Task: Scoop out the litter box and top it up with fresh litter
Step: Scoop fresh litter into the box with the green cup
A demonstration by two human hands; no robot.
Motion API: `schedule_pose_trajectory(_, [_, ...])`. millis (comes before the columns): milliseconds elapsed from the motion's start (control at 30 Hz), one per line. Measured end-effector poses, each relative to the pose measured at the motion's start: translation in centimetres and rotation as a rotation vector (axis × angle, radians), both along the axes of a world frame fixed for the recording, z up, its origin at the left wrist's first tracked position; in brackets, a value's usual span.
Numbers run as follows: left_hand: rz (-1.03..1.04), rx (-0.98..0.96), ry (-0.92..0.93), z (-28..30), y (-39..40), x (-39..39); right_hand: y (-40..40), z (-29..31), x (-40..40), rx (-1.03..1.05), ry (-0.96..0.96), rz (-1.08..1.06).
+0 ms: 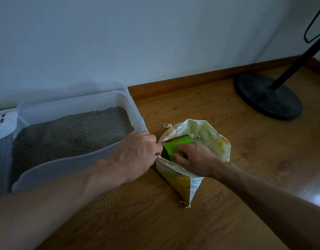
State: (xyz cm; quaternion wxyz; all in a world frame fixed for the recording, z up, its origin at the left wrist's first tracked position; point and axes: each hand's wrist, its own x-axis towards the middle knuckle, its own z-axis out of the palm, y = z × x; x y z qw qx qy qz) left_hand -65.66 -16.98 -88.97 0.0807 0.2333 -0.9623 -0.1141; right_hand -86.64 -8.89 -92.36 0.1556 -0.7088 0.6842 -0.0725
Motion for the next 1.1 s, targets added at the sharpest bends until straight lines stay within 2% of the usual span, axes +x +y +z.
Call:
schedule_pose_trajectory(67, [0.012, 0.004, 0.012, -0.1, -0.1, 0.3, 0.3, -0.4, 0.0, -0.024, -0.14, -0.03])
schedule_pose_trajectory(200, [0.025, -0.008, 0.046, -0.3, 0.0, 0.8, 1.4, 0.1, -1.0, -0.032, -0.377, -0.242])
schedule_pose_trajectory(400, [0.0, -0.035, 0.098, -0.6, 0.0, 1.0, 3.9, 1.4, -2.1, -0.145, -0.375, -0.222])
schedule_pose_trajectory(600, [-0.021, -0.058, 0.124, -1.0, -0.2, 1.3, 6.3, 1.4, -2.1, -0.346, -0.388, -0.342])
schedule_pose_trajectory(667, [-0.03, -0.053, 0.124, -0.8, -0.1, 1.3, 6.8, 1.5, -2.4, -0.367, -0.484, -0.428])
schedule_pose_trajectory(767, [-0.039, -0.058, 0.102, -0.7, -0.2, 1.3, 7.1, 2.1, -2.6, -0.405, -0.755, -0.491])
schedule_pose_trajectory(833, [-0.033, -0.047, 0.101, -0.8, -0.2, 1.5, 7.0, 2.6, -2.3, -0.427, -0.863, -0.52])
schedule_pose_trajectory(1100, [-0.012, -0.03, 0.066, -0.3, 0.1, 2.4, 5.7, 4.6, 0.4, -0.506, -1.011, -0.512])
